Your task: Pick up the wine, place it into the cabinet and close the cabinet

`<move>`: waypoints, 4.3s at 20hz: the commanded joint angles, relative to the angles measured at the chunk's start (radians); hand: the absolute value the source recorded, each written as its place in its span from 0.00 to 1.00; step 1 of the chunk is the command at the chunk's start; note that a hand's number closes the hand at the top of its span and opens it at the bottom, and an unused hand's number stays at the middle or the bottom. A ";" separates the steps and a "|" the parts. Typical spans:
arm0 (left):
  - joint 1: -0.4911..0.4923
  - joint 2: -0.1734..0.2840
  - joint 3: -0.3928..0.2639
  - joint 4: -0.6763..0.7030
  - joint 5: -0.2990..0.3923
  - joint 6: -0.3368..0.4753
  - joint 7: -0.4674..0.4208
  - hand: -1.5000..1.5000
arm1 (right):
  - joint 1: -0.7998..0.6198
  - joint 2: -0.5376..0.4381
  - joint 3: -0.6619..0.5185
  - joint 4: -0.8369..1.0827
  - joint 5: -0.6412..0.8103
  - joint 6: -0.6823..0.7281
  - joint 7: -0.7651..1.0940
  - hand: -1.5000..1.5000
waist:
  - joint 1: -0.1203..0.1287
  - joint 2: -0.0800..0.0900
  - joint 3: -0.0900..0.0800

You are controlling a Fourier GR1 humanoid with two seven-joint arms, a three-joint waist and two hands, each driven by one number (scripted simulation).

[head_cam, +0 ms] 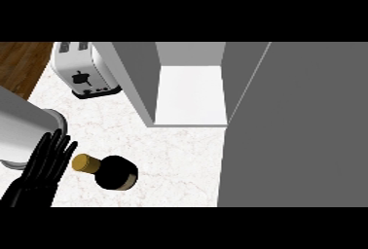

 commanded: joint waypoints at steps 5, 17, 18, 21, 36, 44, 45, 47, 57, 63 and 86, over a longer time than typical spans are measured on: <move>-0.064 0.021 0.057 0.282 -0.032 -0.099 -0.166 0.00 | 0.042 0.012 0.003 -0.187 -0.077 -0.011 0.107 0.00 | -0.009 -0.001 -0.001; -0.140 -0.038 0.009 0.390 -0.111 -0.076 -0.219 0.00 | 0.012 0.064 0.074 -0.157 0.010 -0.012 0.096 0.00 | -0.002 0.000 0.000; -0.089 -0.043 0.001 0.384 -0.103 -0.108 -0.251 0.00 | 0.004 0.025 0.000 -0.161 -0.052 0.010 0.114 0.00 | 0.000 0.000 0.000; -0.152 -0.023 0.020 0.495 -0.136 -0.131 -0.322 0.00 | 0.040 0.070 0.045 -0.108 -0.011 0.014 0.040 0.00 | -0.001 0.001 0.000; -0.233 -0.047 0.011 0.663 -0.201 -0.103 -0.391 0.00 | 0.066 0.069 0.009 -0.126 -0.036 0.069 0.030 0.00 | -0.003 0.000 0.000; -0.226 -0.043 0.022 0.754 -0.188 -0.152 -0.474 0.00 | -0.014 0.035 -0.095 -0.105 -0.122 0.071 0.081 0.00 | 0.000 0.001 0.000; -0.264 -0.067 0.009 0.745 -0.189 -0.124 -0.432 0.00 | -0.014 0.072 0.000 -0.140 -0.020 0.030 0.113 0.00 | -0.001 0.000 0.000; -0.275 -0.043 0.023 0.831 -0.202 -0.159 -0.507 0.00 | -0.012 0.044 -0.067 -0.126 -0.090 0.066 0.090 0.00 | -0.002 0.001 0.000; -0.332 -0.063 -0.015 0.887 -0.174 -0.254 -0.501 1.00 | -0.061 0.063 -0.035 -0.137 -0.046 0.014 0.160 0.00 | -0.002 0.000 0.000; -0.341 -0.046 -0.066 0.848 -0.308 -0.182 -0.612 1.00 | 0.008 0.062 -0.080 -0.059 -0.085 0.087 0.021 0.00 | -0.001 0.000 0.001; -0.261 -0.032 0.081 0.497 -0.163 -0.012 -0.529 1.00 | -0.061 0.074 -0.070 -0.084 -0.083 0.058 0.121 0.00 | 0.005 -0.001 0.001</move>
